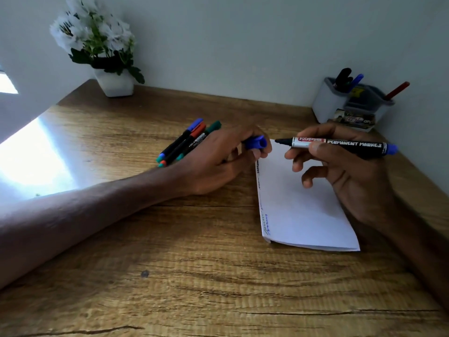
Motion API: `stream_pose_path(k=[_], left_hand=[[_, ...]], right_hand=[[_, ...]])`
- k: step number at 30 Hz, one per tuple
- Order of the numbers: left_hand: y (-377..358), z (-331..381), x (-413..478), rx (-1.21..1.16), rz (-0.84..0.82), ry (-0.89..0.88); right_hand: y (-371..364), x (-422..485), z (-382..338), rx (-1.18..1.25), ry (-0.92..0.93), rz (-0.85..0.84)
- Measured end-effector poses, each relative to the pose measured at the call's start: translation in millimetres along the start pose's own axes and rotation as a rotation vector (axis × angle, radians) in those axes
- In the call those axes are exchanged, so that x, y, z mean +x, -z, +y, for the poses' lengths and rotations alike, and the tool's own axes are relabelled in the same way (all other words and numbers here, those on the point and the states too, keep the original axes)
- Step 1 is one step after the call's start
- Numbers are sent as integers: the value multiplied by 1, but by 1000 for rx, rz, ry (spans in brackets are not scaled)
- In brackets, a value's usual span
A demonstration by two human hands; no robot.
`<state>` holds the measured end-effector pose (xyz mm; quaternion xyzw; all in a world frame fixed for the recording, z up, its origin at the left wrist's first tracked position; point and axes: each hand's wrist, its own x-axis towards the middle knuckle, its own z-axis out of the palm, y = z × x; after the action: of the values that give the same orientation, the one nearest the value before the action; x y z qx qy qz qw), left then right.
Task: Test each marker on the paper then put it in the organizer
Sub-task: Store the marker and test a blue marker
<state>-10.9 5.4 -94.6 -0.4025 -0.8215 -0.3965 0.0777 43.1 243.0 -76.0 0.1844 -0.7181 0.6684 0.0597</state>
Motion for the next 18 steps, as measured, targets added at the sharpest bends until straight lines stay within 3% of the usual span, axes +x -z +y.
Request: stream_pose_path(k=[18], left_hand=[[-3,-3,0,149,-14,-87]], right_hand=[[-2,0,1,-129,14,-23]])
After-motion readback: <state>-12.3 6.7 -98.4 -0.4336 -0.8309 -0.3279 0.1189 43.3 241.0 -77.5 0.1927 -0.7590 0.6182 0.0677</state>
